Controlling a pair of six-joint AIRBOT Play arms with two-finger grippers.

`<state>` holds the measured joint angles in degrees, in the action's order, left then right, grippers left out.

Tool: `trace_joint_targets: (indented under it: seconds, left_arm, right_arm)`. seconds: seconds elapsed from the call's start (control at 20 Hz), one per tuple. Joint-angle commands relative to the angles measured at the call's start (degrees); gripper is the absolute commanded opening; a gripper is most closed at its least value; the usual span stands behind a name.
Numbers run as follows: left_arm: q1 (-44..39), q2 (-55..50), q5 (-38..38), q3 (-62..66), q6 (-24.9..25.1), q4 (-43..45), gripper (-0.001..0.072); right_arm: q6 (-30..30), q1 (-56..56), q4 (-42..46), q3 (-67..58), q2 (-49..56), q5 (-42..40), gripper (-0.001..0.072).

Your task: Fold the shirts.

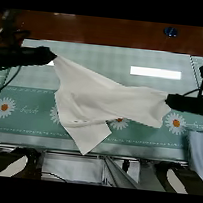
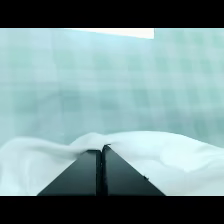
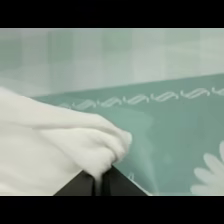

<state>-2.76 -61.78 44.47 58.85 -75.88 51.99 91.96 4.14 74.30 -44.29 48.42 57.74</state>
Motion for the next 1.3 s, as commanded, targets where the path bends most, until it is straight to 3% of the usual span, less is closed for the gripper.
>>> trace_joint_targets:
  seconds: [0.0,0.05,0.1,0.15,0.2,0.45,0.55,0.65,0.7,0.8,0.9,1.05,1.25]
  left_arm:
    - [-4.7,-11.0,-8.5,1.7,0.2,-0.7,0.0018]
    - [-5.2,-12.9,-8.3,2.5,0.1,-1.2,0.0022]
    - [-5.6,-14.1,-8.3,2.8,0.2,-2.0,0.0091]
    - [-5.6,-14.8,-6.9,3.0,0.2,-2.8,0.04]
    - [-5.5,-15.2,-3.8,3.3,0.1,-2.8,0.051]
    - [5.6,-13.0,22.8,4.4,-2.8,9.6,0.0509]
    - [12.1,-9.4,27.2,-0.1,-1.7,10.0,0.0509]
    - [17.4,-4.3,27.0,-9.4,-1.3,9.1,0.0509]
    - [19.6,-2.3,27.2,-14.4,-1.3,7.3,0.0509]
    - [23.1,1.4,27.1,-23.5,-1.3,3.3,0.0509]
    - [24.5,2.4,27.4,-29.3,-1.3,2.4,0.0509]
    - [24.1,2.4,27.1,-34.2,0.9,-0.9,0.0509]
    - [19.1,1.5,19.8,-38.9,3.7,-10.4,0.0509]
  right_arm:
    - [-1.8,3.6,-5.0,-3.8,15.5,-12.9,0.0036]
    - [-2.5,4.3,-6.8,-7.0,19.8,-11.7,0.0038]
    - [-2.8,4.9,-8.5,-10.1,23.5,-10.5,0.0096]
    - [-3.5,5.4,-9.7,-13.6,26.8,-9.5,0.0326]
    - [-4.6,5.7,-9.4,-17.0,29.1,-7.7,0.0411]
    - [-7.3,13.5,0.6,-28.6,27.6,6.5,0.0412]
    - [-7.0,19.6,7.0,-25.2,23.5,11.1,0.041]
    - [-0.2,26.7,9.1,-13.6,18.1,11.0,0.0404]
    - [-0.3,29.8,4.7,-6.9,15.1,9.5,0.0404]
    - [-8.0,32.9,-6.2,4.8,9.8,6.0,0.0404]
    - [-11.5,32.9,-10.8,11.1,7.4,5.8,0.0404]
    - [-13.6,32.9,-16.6,15.1,6.8,3.6,0.0404]
    - [-14.3,32.5,-17.1,15.3,6.8,3.7,0.0404]
